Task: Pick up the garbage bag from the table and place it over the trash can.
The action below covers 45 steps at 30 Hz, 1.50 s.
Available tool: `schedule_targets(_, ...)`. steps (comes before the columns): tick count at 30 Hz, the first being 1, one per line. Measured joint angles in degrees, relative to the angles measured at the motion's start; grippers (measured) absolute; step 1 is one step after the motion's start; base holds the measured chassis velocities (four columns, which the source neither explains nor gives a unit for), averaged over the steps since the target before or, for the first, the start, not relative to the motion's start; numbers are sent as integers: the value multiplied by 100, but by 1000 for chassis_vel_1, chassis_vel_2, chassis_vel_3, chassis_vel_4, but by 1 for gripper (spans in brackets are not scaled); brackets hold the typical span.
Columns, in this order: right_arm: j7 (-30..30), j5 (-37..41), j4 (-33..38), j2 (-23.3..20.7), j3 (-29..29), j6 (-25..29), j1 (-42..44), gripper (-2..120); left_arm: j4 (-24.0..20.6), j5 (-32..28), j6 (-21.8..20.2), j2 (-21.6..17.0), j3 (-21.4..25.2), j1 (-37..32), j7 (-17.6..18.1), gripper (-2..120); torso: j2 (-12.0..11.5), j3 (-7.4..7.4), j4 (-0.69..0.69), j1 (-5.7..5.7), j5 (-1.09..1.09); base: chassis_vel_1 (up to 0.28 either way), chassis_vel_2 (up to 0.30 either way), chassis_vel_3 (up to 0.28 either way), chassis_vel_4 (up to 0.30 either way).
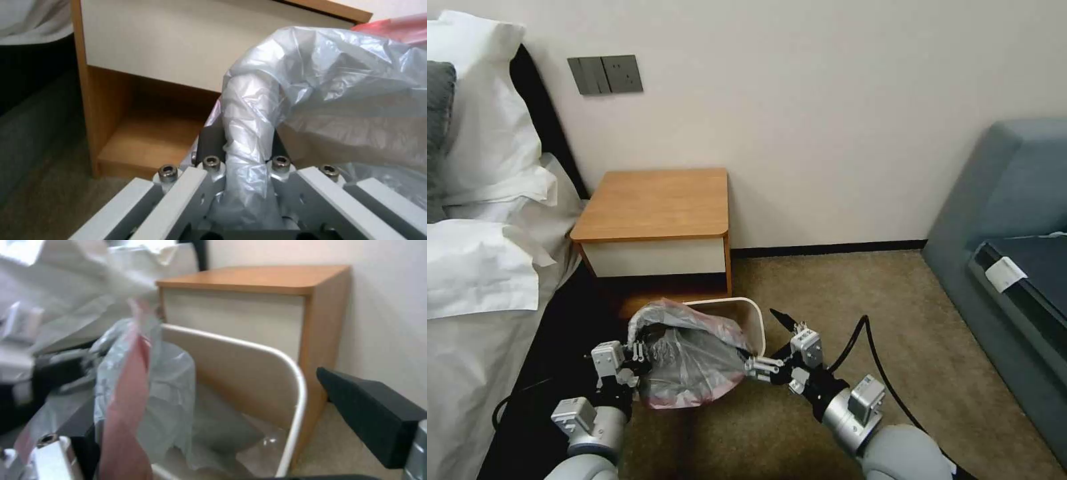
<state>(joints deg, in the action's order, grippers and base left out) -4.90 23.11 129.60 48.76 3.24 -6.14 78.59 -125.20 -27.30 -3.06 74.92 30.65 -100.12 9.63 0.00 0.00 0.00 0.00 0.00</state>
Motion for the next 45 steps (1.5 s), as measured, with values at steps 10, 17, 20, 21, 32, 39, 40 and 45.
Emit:
schedule_targets(10, -92, 133, -95, 199, -22, 83, -171, 100, -5, 42, 5, 41, -45, -10, -37, 5, 0, 0, 0, 0, 1, 0, 0, 0, 0)
schedule_targets(17, 58, 207, -191, 202, 26, 271, -128, 77, -6, 115, 23, 59, -90, -10, -52, 5, 0, 0, 0, 0, 0, 0, 0, 0, 0)
schedule_targets(20, 76, 261, -248, 232, 74, 260, -119, 65, -28, 116, 23, 57, -88, -12, -59, 5, 0, 0, 0, 0, 0, 0, 0, 0, 0)
schedule_targets(21, 100, 290, -276, 248, 90, 257, -122, 62, -32, 116, 25, 54, -84, -12, -61, 5, 0, 0, 0, 0, 0, 0, 0, 0, 0)
schedule_targets(32, 172, 673, -435, 385, 198, 280, -172, 22, -63, 109, 56, 34, -52, -25, -75, 5, 0, 0, 0, 0, 0, 0, 0, 0, 0)
schedule_targets(39, 144, 671, -405, 428, 94, 352, -172, 0, 10, 100, 86, 16, -50, -13, -123, 5, 0, 0, 0, 0, 0, 0, 0, 0, 0)
schedule_targets(40, 144, 671, -405, 428, 94, 352, -172, 0, 10, 100, 86, 16, -50, -13, -123, 5, 0, 0, 0, 0, 0, 0, 0, 0, 0)
schedule_targets(45, 146, 813, -330, 393, -52, 309, -361, 0, 62, 136, 110, 11, -48, -26, -211, 5, 0, 0, -1, 0, 0, 0, 0, 0, 0)
